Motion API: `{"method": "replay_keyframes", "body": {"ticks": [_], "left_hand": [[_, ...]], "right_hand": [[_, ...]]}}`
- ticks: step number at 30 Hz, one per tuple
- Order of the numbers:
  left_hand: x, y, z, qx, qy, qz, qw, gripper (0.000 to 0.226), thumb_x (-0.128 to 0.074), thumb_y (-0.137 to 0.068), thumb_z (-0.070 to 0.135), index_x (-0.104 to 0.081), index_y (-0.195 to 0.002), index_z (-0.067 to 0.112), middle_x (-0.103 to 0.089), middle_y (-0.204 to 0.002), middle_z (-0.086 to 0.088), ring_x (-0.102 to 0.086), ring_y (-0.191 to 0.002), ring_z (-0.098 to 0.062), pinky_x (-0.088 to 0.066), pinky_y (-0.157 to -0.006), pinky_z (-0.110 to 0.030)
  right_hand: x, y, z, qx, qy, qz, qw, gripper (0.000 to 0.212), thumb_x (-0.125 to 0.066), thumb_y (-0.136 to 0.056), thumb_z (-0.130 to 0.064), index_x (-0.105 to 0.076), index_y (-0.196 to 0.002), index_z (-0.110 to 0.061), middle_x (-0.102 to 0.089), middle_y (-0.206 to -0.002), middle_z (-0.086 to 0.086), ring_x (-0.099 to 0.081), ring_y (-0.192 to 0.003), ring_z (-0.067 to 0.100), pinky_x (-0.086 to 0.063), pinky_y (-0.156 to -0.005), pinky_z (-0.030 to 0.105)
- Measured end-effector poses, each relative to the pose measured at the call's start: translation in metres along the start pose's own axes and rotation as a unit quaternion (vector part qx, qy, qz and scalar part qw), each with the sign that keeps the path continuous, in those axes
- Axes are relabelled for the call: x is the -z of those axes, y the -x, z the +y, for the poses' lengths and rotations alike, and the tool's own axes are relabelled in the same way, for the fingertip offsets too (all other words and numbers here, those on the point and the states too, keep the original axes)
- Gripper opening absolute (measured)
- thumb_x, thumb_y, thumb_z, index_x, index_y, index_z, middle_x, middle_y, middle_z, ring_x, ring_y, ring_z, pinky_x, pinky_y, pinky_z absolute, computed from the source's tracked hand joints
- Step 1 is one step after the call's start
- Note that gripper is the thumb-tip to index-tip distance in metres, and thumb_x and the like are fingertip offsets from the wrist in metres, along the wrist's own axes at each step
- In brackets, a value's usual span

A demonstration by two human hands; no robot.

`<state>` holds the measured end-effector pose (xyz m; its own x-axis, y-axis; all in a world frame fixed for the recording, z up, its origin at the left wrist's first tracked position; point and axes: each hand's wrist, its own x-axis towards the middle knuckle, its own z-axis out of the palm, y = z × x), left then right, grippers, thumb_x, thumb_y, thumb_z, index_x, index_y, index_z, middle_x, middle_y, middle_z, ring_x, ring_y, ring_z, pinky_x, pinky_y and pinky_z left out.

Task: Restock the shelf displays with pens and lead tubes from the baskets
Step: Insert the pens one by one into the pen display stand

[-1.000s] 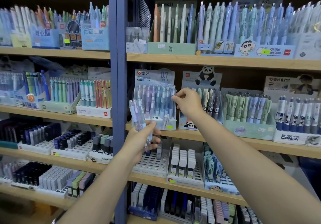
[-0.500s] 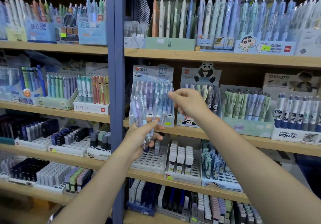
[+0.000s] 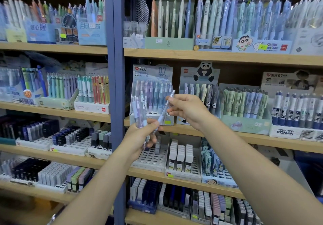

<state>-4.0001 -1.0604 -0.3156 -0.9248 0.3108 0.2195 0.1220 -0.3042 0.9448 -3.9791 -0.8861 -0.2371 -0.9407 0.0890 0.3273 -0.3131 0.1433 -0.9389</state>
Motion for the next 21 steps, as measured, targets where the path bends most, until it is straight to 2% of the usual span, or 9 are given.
{"method": "replay_keyframes", "body": {"ticks": [2, 5, 7, 9, 13, 16, 21], "left_hand": [[0.001, -0.001, -0.001, 0.003, 0.000, 0.008, 1.000, 0.005, -0.068, -0.094, 0.016, -0.065, -0.096, 0.013, -0.074, -0.079, -0.003, -0.045, -0.045, -0.013, -0.034, -0.041, -0.022], [0.005, -0.003, -0.004, 0.015, -0.001, 0.025, 1.000, 0.012, -0.072, -0.092, 0.021, -0.066, -0.099, 0.013, -0.076, -0.087, -0.008, -0.044, -0.044, -0.012, -0.036, -0.043, -0.023], [0.011, -0.004, -0.007, 0.029, 0.001, 0.048, 0.998, 0.020, -0.076, -0.089, 0.025, -0.064, -0.097, 0.012, -0.069, -0.072, -0.006, -0.043, -0.045, -0.013, -0.036, -0.043, -0.022], [0.017, -0.006, -0.010, 0.045, -0.002, 0.060, 0.997, 0.025, -0.079, -0.086, 0.030, -0.059, -0.091, 0.015, -0.052, -0.059, -0.001, -0.038, -0.044, -0.013, -0.032, -0.042, -0.022], [0.020, -0.006, -0.011, 0.072, -0.039, 0.037, 0.996, 0.032, -0.076, -0.086, 0.041, -0.056, -0.091, 0.017, -0.047, -0.056, 0.000, -0.037, -0.044, -0.012, -0.029, -0.044, -0.024], [0.015, -0.006, -0.007, 0.077, -0.039, 0.009, 0.996, 0.031, -0.070, -0.092, 0.040, -0.054, -0.091, 0.013, -0.049, -0.058, 0.000, -0.038, -0.045, -0.011, -0.028, -0.044, -0.023], [0.009, -0.008, -0.005, 0.072, -0.011, -0.032, 0.997, 0.021, -0.064, -0.098, 0.028, -0.052, -0.093, 0.011, -0.050, -0.063, 0.001, -0.039, -0.049, -0.010, -0.029, -0.041, -0.020]], "right_hand": [[-0.001, -0.001, 0.000, -0.004, -0.007, -0.001, 1.000, 0.016, -0.065, -0.096, -0.015, -0.070, -0.092, 0.000, -0.069, -0.103, 0.017, -0.069, -0.073, 0.017, -0.059, -0.072, 0.027], [-0.003, -0.004, -0.004, 0.016, -0.010, 0.013, 1.000, 0.017, -0.063, -0.098, -0.016, -0.071, -0.098, -0.001, -0.070, -0.099, 0.014, -0.069, -0.075, 0.018, -0.060, -0.074, 0.028], [-0.002, -0.007, -0.011, 0.033, -0.007, 0.055, 0.998, 0.019, -0.062, -0.098, -0.016, -0.071, -0.108, -0.003, -0.071, -0.097, 0.013, -0.070, -0.077, 0.018, -0.060, -0.075, 0.028], [0.002, -0.011, -0.017, 0.056, 0.007, 0.117, 0.992, 0.019, -0.062, -0.098, -0.016, -0.071, -0.112, -0.007, -0.074, -0.095, 0.010, -0.070, -0.078, 0.018, -0.061, -0.077, 0.029], [0.013, -0.019, -0.021, 0.102, 0.063, 0.191, 0.974, 0.011, -0.062, -0.099, -0.017, -0.072, -0.103, -0.017, -0.073, -0.086, 0.003, -0.070, -0.074, 0.015, -0.062, -0.080, 0.034], [0.015, -0.022, -0.020, 0.109, 0.095, 0.193, 0.970, 0.011, -0.061, -0.100, -0.016, -0.071, -0.097, -0.019, -0.070, -0.080, -0.001, -0.067, -0.070, 0.012, -0.062, -0.081, 0.038], [0.018, -0.026, -0.020, 0.120, 0.140, 0.191, 0.964, 0.020, -0.059, -0.100, -0.016, -0.068, -0.085, -0.025, -0.068, -0.076, -0.002, -0.066, -0.067, 0.011, -0.062, -0.078, 0.033]]}}
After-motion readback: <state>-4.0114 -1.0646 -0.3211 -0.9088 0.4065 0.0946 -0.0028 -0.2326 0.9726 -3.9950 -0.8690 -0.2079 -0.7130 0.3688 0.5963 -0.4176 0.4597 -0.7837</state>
